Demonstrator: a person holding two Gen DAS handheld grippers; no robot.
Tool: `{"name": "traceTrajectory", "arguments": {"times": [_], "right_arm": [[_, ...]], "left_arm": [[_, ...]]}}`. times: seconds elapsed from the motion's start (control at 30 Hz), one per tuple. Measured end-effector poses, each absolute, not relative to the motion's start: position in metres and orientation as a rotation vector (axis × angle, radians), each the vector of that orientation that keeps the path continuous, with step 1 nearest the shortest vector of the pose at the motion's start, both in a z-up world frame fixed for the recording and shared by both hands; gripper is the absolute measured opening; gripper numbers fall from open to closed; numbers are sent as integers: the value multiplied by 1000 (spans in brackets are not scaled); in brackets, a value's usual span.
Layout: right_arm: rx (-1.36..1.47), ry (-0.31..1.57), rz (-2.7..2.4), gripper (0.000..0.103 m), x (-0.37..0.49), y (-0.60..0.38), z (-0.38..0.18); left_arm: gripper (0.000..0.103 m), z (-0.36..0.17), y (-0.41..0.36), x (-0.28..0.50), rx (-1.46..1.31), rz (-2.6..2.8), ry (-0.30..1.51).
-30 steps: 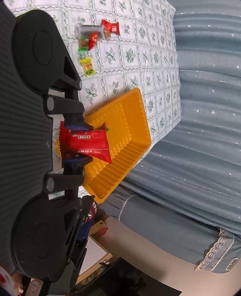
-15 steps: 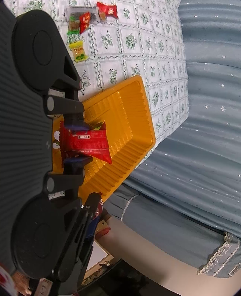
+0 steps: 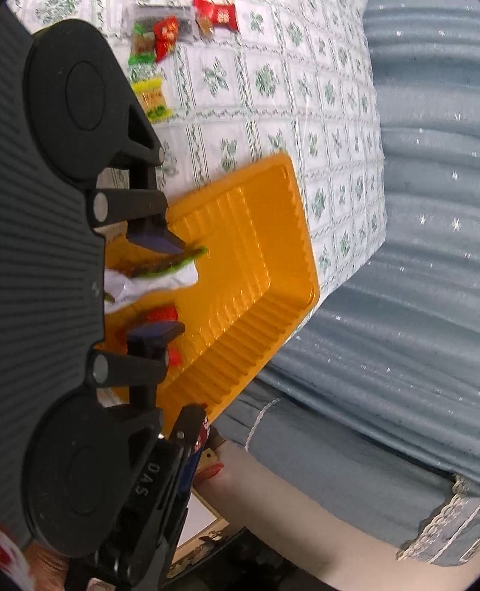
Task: Organize snacks
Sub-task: 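Open the left tool to drop the red bar while the right tool releases the chocolate candy, then lift the open right tool away from the tray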
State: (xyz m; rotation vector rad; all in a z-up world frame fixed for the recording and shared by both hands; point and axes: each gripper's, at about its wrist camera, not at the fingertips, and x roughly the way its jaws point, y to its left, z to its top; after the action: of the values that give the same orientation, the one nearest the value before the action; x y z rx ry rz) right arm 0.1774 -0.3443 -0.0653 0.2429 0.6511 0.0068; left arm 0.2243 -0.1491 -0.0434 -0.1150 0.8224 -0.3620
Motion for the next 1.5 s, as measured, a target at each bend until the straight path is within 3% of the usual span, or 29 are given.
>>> {"name": "traceTrajectory", "arguments": {"times": [0.07, 0.5, 0.53, 0.6, 0.63, 1.03, 1.43, 1.5], "right_arm": [[246, 650, 10, 36, 177, -343, -64], [273, 668, 78, 36, 196, -327, -65], [279, 677, 90, 41, 199, -326, -67], [306, 685, 102, 67, 201, -326, -69], [318, 679, 112, 69, 201, -327, -69], [317, 658, 97, 69, 161, -318, -44], [277, 669, 114, 70, 96, -270, -23], [269, 672, 125, 70, 90, -260, -23]], "left_arm": [[42, -42, -141, 221, -128, -348, 817], [43, -43, -108, 211, -172, -290, 808], [44, -44, -106, 210, -176, -287, 807], [44, -44, -103, 207, -177, -284, 807], [44, -45, -102, 206, -175, -281, 806], [49, -27, -81, 164, -178, -234, 770], [70, -5, -45, 110, -174, -168, 746], [78, 0, -37, 101, -179, -156, 733]]}}
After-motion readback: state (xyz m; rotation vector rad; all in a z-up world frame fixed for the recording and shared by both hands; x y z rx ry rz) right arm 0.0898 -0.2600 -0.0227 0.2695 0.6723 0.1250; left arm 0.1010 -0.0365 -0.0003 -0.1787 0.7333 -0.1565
